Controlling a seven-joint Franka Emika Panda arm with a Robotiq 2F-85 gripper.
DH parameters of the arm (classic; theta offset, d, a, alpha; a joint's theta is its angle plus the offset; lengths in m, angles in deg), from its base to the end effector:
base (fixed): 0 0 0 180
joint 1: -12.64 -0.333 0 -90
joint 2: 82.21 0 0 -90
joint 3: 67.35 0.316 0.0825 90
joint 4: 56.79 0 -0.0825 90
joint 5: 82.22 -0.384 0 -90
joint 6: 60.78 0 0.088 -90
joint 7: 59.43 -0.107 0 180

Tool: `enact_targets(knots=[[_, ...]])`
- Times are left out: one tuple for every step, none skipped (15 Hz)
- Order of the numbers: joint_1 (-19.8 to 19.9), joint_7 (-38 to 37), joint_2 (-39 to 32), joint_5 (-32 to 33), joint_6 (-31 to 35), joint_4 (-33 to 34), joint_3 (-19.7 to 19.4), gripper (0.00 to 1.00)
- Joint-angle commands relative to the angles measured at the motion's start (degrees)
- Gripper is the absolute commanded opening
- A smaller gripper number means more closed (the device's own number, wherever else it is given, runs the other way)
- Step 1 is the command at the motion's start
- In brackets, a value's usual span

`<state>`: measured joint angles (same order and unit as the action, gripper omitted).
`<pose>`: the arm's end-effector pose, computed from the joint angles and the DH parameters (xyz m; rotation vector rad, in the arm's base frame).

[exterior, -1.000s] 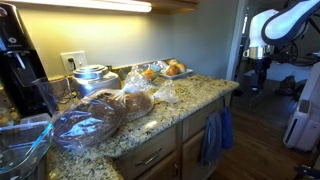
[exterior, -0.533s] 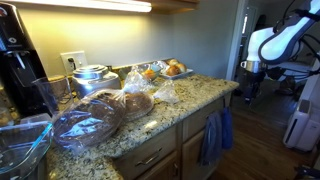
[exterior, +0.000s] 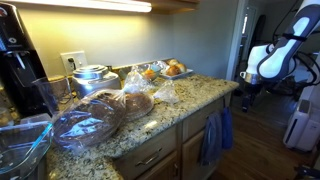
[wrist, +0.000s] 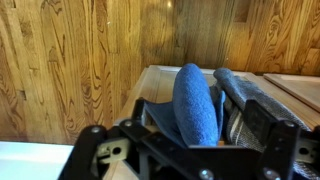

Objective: Unhang one blue cloth from the hook on the bottom right drawer and place it on the countertop

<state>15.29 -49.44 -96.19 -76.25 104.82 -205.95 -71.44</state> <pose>0.4365 -0.0473 0.1731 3.0803 0.2463 0.0551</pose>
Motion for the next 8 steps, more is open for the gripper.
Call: enact_targets(knots=[[0.46, -0.27, -0.25, 0.37, -0.16, 0.26, 0.40, 1.00], [0.47, -0.26, -0.28, 0.37, -0.15, 0.36, 0.40, 1.00], [0.47, -0.26, -0.28, 0.37, -0.15, 0.42, 0.40, 1.00], [0.47, -0.26, -0.28, 0.37, -0.15, 0.46, 0.40, 1.00], [0.50, -0.22, -1.47, 0.61, 0.91, 0.73, 0.23, 1.00], [1.24, 0.83, -2.86, -0.17, 1.75, 1.11, 0.91, 1.00], [1.99, 1.83, -3.89, -1.05, 2.22, 1.33, 1.69, 1.00], [2.42, 2.28, -5.50, -1.35, 3.04, 1.73, 2.05, 1.00]])
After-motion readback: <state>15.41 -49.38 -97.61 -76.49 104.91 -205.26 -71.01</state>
